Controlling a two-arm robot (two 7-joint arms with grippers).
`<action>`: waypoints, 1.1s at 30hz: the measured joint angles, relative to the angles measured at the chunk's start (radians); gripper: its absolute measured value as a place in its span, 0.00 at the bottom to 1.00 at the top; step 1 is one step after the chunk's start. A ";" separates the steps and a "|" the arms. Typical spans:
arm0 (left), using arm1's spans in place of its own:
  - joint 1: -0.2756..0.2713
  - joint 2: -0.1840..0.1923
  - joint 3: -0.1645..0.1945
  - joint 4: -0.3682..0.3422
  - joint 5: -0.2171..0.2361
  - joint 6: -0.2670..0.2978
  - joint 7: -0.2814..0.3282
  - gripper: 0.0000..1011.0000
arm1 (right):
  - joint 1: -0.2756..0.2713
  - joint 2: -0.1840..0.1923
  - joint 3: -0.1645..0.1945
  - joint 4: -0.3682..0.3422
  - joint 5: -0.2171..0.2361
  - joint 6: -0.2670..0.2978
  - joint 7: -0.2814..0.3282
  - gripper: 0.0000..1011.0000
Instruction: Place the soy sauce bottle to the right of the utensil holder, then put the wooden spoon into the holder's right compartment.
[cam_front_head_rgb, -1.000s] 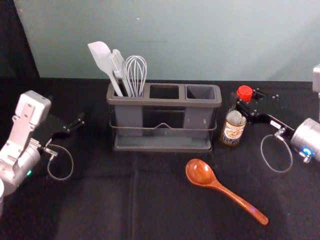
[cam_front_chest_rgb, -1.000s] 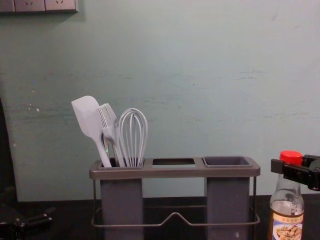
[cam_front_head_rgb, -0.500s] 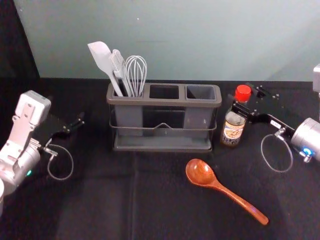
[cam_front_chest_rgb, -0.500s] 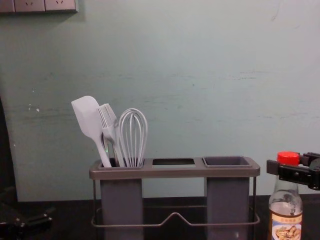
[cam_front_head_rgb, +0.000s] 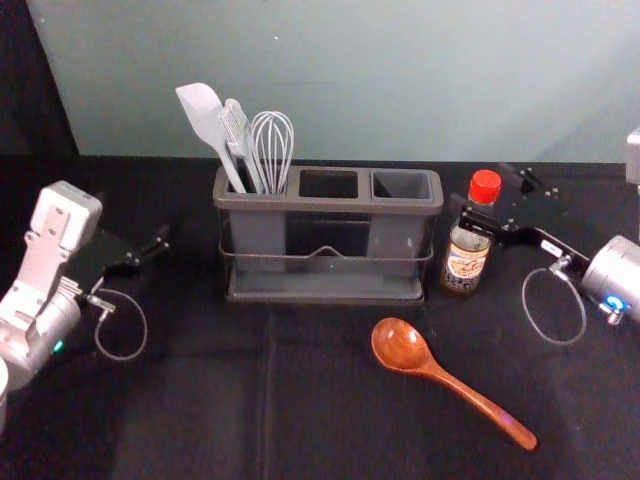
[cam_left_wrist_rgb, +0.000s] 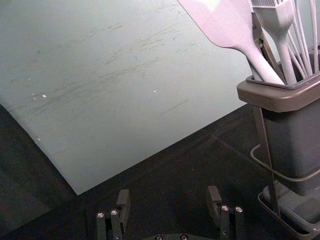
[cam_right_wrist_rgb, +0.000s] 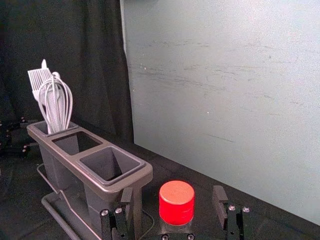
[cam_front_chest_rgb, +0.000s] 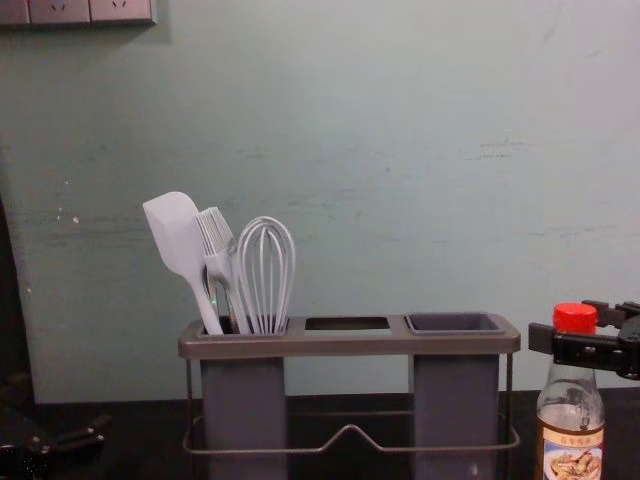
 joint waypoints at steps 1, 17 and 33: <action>0.000 0.000 0.000 0.000 0.000 0.000 0.000 0.99 | 0.000 0.000 0.000 0.000 0.000 0.000 0.000 0.99; 0.000 0.000 0.000 0.000 0.000 0.000 0.000 0.99 | -0.058 0.033 0.030 -0.099 0.011 0.024 -0.027 0.99; 0.000 0.000 0.000 0.000 0.000 0.000 0.000 0.99 | -0.259 0.165 0.122 -0.379 0.068 0.071 -0.041 0.99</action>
